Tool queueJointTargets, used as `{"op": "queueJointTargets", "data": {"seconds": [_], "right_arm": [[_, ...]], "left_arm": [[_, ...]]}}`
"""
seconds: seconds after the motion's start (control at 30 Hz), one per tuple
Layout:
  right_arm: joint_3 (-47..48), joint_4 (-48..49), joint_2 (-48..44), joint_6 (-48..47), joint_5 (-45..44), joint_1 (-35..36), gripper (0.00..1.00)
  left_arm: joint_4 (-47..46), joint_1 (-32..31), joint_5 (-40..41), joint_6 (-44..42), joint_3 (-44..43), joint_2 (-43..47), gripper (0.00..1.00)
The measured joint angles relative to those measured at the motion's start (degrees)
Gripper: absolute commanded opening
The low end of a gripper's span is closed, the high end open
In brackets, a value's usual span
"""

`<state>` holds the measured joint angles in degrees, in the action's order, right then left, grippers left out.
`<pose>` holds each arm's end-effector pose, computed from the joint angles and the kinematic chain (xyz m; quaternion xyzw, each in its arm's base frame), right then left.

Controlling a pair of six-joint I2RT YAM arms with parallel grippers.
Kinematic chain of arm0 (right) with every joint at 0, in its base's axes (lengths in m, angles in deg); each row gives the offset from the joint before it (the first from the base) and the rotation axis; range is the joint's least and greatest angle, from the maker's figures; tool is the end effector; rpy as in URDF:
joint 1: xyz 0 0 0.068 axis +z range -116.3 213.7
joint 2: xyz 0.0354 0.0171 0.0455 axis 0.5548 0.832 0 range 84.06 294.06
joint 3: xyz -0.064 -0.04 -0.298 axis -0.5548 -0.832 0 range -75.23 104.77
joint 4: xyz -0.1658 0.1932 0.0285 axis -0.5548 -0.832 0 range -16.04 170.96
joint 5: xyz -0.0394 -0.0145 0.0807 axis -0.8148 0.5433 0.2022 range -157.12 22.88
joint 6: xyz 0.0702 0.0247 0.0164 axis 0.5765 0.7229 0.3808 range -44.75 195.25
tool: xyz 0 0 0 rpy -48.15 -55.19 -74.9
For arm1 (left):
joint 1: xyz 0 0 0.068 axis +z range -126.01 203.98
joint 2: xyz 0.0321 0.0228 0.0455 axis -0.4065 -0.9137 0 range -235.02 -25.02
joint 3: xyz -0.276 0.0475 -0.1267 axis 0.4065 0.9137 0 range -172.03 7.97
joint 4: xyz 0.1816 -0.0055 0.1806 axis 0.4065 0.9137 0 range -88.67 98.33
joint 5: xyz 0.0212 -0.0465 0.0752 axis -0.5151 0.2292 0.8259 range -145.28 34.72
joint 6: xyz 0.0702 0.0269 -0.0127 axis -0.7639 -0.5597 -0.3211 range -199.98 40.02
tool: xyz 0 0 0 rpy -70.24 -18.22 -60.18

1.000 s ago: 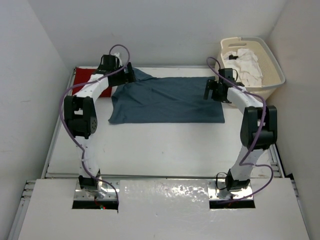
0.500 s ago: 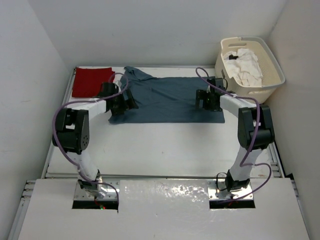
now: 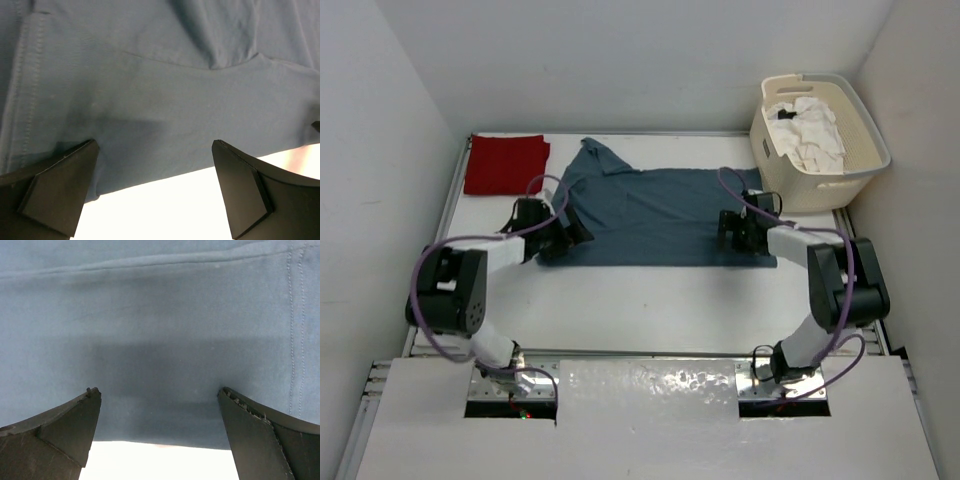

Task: Fold and stack the t-shirts
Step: Fold the flattened tshirt in 1/3 of the way

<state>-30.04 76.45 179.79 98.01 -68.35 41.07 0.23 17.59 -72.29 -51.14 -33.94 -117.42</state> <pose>0.3253 0.0406 0.1514 0.1309 0.9448 0.0681 0.2926 0.3155 -0.0543 0.1632 -0.1302 0.9198 -0.2361 0.2851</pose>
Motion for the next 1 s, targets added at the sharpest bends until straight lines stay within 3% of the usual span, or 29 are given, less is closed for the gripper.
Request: {"op": "queueJointTargets", "data": {"seconds": [0.37,0.6,0.77,1.0], "right_arm": [[-18.4,-3.7,-20.7,1.5,0.4,2.1,0.99],[-21.3,-10.2,-27.5,1.6,2.0,2.4,0.99],[-15.6,-18.5,-26.6,0.3,2.2,2.5,0.99],[0.5,-18.0,-20.2,-0.6,-1.9,2.5,0.99]], "left_arm": [[15.4,-1.1,1.3,13.6,16.1,21.9,1.00],[35.5,-2.3,3.1,19.1,15.7,28.7,1.00],[47.4,-2.3,9.5,18.0,3.5,26.4,1.00],[40.3,-2.3,16.6,11.2,-25.9,8.0,1.00]]}}
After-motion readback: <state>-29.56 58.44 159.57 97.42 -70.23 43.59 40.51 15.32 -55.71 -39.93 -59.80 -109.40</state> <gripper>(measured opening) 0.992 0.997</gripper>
